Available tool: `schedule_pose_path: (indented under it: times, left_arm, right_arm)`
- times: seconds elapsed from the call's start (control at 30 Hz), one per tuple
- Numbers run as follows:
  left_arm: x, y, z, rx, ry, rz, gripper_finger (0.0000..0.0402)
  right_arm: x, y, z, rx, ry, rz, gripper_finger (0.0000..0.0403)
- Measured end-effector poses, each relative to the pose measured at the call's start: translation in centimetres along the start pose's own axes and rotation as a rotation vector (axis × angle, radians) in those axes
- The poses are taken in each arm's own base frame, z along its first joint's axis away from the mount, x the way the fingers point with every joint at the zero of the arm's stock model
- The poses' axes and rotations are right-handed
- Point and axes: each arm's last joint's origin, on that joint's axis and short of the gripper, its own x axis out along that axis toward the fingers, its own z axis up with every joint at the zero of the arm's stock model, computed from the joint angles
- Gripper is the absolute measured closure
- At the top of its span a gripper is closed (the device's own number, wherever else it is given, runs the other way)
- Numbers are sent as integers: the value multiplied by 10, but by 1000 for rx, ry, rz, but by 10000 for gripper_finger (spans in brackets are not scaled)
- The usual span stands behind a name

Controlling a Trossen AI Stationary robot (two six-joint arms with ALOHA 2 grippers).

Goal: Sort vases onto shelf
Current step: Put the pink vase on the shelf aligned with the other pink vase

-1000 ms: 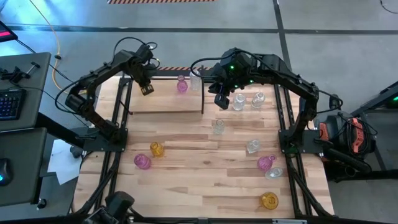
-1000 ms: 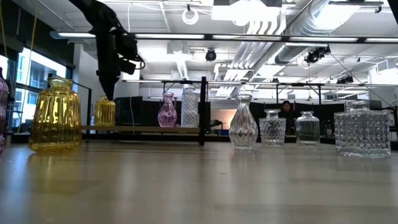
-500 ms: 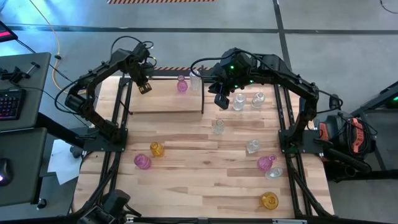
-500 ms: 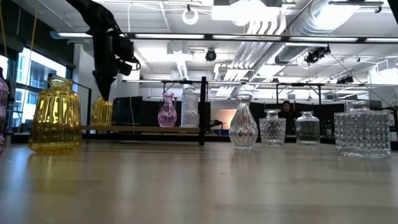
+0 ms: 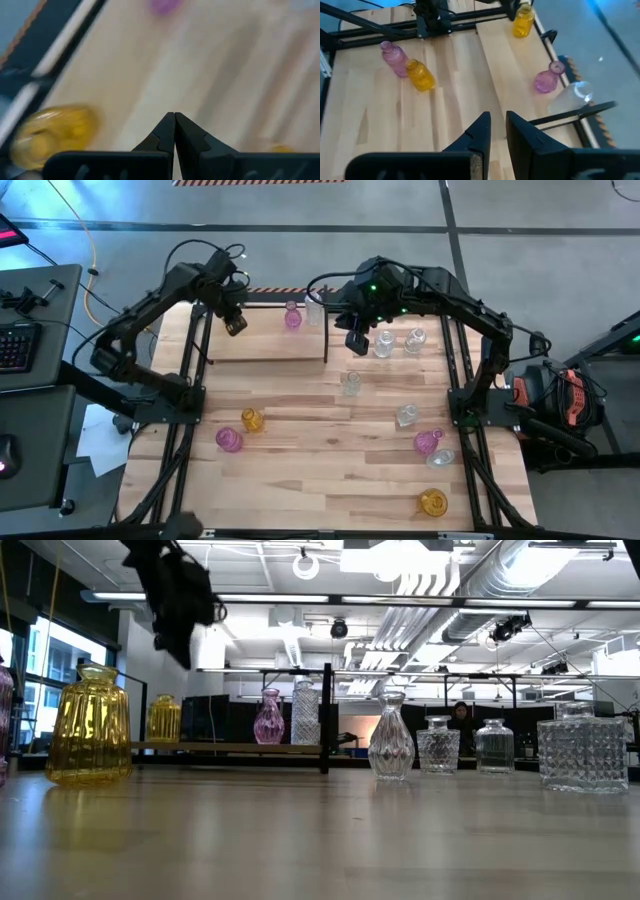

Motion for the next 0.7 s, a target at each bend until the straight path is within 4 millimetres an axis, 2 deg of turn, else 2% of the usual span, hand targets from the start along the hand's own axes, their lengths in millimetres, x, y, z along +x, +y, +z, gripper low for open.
schedule_pose_path:
  times: [0.13, 0.37, 0.53, 0.7]
  left_arm:
    - [-20, -32, -3, 25, -105, -108, 401]
    - [-51, -84, -18, 82, -193, -186, 401]
    - [-72, -115, -41, 153, -213, -265, 401]
    - [-93, -135, -75, 158, -177, -354, 401]
  right_arm:
    - [0, -1, 0, -27, -4, -51, 361]
    - [0, 1, -1, 5, 11, -15, 361]
    - [0, 2, -3, 20, 34, -10, 361]
    - [0, 2, -3, -9, 35, -8, 361]
